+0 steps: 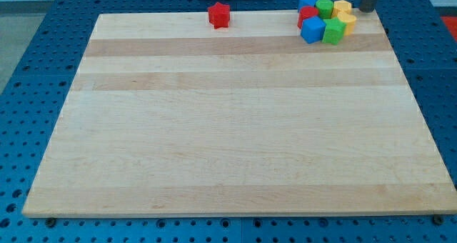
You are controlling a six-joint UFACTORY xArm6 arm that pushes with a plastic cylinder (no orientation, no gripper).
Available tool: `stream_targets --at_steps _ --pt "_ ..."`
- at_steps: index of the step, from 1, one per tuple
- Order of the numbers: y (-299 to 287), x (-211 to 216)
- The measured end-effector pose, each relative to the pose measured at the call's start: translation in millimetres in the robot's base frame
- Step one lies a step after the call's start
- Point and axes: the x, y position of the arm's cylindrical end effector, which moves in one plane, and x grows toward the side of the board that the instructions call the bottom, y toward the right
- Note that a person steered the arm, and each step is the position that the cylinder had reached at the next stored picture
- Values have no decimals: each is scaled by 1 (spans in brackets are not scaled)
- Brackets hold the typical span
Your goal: Slide the group of blocks a bit left
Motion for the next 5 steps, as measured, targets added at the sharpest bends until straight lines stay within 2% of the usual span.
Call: stream_targets --at_steps 5 --pt "-10 3"
